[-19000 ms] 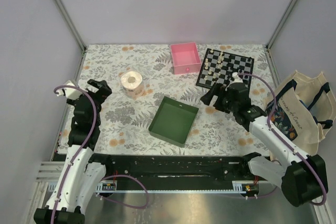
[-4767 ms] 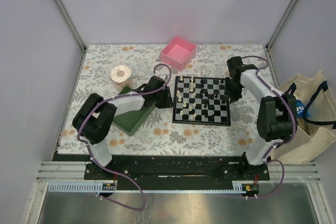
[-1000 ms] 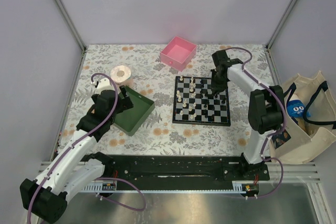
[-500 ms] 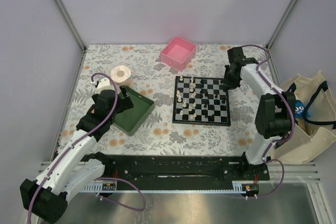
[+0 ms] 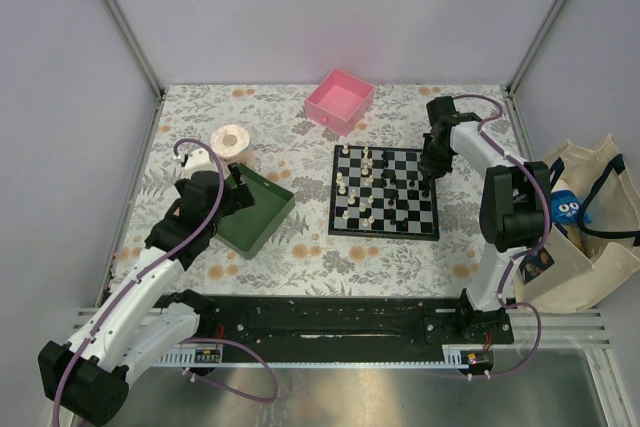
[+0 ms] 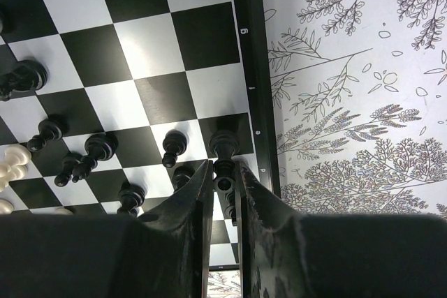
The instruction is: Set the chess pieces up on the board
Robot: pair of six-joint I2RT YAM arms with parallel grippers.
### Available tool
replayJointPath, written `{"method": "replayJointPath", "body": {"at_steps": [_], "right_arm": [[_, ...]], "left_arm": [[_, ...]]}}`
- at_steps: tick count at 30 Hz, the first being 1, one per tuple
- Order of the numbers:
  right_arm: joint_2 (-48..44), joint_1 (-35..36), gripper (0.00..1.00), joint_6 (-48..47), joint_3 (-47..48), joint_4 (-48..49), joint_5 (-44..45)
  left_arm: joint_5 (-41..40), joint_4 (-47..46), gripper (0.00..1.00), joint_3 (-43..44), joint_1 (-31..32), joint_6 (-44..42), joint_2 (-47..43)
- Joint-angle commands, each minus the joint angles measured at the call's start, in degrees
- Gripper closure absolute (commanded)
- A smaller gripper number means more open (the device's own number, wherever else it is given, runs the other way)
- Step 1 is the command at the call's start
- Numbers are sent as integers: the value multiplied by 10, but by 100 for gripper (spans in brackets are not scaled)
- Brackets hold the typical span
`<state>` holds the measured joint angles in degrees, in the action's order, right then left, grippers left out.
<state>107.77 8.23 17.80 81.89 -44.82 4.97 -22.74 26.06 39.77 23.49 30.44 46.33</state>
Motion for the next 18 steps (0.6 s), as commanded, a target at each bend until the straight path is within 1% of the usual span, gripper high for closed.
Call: {"method": "replayJointPath", "body": {"at_steps": [1,18], "right_arm": [[0,-1,78,3,5,9,-4],[15,-1,74,10,-1,17,-8]], "left_arm": [[2,-17,1,20,-5,-4,-4],[7,-17,1,15,-5,-4,-11]]}}
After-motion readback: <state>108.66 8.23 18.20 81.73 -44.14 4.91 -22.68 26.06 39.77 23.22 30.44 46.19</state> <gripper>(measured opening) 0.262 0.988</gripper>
